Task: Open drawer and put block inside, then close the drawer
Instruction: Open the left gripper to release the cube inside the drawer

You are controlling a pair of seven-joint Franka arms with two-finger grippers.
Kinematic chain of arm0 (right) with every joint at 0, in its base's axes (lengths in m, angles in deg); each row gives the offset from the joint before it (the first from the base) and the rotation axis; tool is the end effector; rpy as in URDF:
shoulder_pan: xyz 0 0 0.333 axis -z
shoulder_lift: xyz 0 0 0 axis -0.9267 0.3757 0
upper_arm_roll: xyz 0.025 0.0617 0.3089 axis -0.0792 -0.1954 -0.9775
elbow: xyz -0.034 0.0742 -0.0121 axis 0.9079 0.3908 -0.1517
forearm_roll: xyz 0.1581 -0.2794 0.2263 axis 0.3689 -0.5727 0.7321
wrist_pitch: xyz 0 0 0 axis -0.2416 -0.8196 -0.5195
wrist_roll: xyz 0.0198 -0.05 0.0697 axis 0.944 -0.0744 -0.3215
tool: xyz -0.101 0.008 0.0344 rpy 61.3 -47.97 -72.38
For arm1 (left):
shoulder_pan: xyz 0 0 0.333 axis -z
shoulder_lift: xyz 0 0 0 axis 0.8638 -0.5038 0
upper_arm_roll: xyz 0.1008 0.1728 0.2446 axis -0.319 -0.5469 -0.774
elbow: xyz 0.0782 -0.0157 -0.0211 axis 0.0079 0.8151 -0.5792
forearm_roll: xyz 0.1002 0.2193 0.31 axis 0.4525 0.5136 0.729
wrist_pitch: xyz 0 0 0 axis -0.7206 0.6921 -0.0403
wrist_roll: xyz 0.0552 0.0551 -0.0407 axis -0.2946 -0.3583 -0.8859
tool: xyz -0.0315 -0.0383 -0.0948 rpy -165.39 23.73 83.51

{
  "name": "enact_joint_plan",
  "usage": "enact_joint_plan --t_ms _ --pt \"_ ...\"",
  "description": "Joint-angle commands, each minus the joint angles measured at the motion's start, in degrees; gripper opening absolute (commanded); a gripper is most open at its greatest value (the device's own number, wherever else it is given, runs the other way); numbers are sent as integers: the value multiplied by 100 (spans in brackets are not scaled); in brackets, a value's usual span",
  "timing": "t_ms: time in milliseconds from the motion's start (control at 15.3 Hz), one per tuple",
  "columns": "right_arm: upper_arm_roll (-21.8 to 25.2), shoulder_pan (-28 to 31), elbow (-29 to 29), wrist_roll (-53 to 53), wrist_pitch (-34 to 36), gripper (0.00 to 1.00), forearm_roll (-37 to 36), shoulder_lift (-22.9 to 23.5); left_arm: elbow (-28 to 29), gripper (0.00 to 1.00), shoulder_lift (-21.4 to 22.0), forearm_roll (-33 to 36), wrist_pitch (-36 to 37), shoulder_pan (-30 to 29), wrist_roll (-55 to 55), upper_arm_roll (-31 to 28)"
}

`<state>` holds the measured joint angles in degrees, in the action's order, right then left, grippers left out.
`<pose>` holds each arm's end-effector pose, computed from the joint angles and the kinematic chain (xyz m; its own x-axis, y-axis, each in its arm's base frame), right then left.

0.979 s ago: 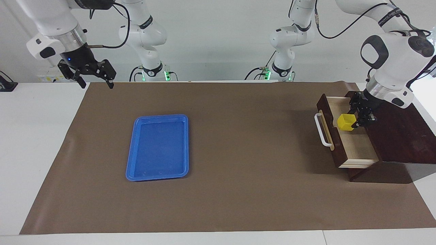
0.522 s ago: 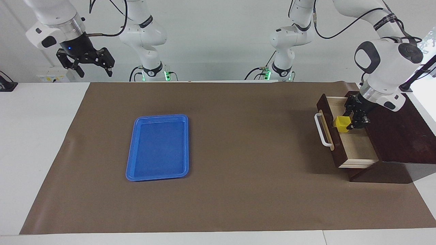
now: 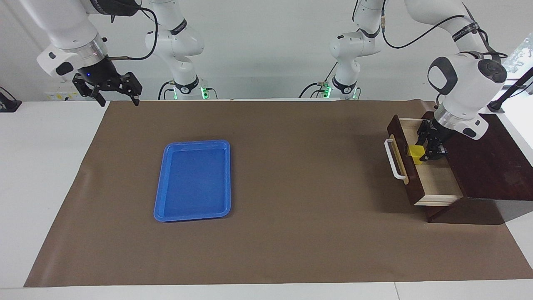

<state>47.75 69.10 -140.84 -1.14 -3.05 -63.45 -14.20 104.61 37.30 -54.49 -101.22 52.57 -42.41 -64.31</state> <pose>0.5318 -0.0292 0.6342 0.9974 0.0162 -0.0701 0.0169 -0.9998 0.0097 0.5655 0.0527 0.4551 0.1290 0.9916 0.0051 0.9911 -0.1291 0.0332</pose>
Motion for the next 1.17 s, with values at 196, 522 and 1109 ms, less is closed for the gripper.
enact_joint_plan --t_ms 196,522,1109 --pt "-50 67 -86 -6 -255 100 -104 62 319 0 242 -81 -263 -91 69 41" --pt "-33 102 240 47 9 100 -51 229 293 26 233 -81 -263 -91 60 41" --pt "-41 94 46 12 -27 100 -86 141 -691 100 233 -54 781 -83 -19 59"
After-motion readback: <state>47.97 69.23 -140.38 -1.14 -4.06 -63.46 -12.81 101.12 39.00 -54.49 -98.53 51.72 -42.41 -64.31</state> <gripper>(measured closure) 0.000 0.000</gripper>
